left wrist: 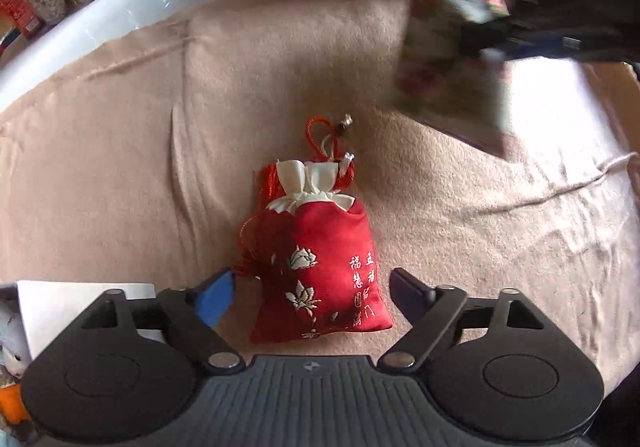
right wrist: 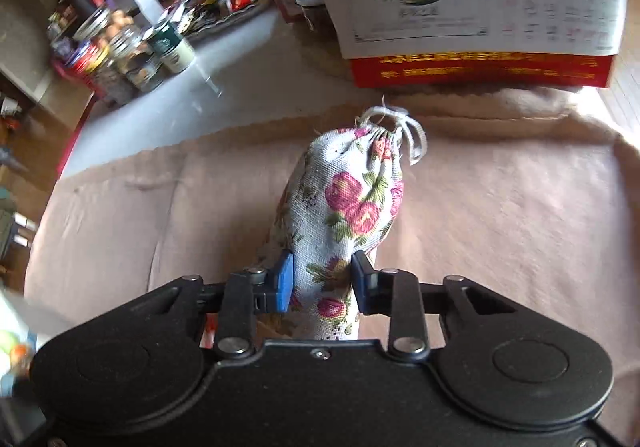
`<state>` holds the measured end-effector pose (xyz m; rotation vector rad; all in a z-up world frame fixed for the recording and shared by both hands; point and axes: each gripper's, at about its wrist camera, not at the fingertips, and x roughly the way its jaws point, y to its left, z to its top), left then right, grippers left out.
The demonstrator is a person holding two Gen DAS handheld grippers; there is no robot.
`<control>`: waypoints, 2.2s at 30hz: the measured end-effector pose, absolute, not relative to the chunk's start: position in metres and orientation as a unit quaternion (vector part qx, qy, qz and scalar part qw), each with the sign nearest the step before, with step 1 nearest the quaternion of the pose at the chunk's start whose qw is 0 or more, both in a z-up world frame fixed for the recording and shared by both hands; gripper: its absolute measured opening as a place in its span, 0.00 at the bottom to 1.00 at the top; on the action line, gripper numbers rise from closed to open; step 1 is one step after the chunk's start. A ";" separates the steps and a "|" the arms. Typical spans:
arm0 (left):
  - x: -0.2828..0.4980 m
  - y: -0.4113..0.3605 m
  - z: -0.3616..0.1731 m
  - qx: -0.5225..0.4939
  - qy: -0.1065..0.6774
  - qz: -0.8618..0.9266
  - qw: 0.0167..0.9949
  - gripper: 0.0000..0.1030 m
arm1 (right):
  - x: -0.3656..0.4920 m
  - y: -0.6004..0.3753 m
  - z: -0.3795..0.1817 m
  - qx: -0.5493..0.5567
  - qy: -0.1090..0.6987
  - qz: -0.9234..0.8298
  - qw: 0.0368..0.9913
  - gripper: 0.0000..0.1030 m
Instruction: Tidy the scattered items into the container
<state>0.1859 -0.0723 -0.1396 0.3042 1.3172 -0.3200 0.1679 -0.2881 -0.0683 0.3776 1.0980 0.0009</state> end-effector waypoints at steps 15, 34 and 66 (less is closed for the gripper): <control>0.169 -0.092 -0.166 0.188 0.611 -0.143 0.755 0.81 | 0.072 -0.327 -0.055 0.178 0.543 -0.004 0.821 0.82; 0.174 -0.089 -0.166 0.168 0.619 -0.150 0.752 0.72 | 0.122 -0.275 -0.111 0.139 0.586 -0.070 0.795 0.81; 0.161 -0.092 -0.140 0.173 0.617 -0.158 0.751 0.55 | 0.107 -0.281 -0.092 0.154 0.571 -0.063 0.804 0.47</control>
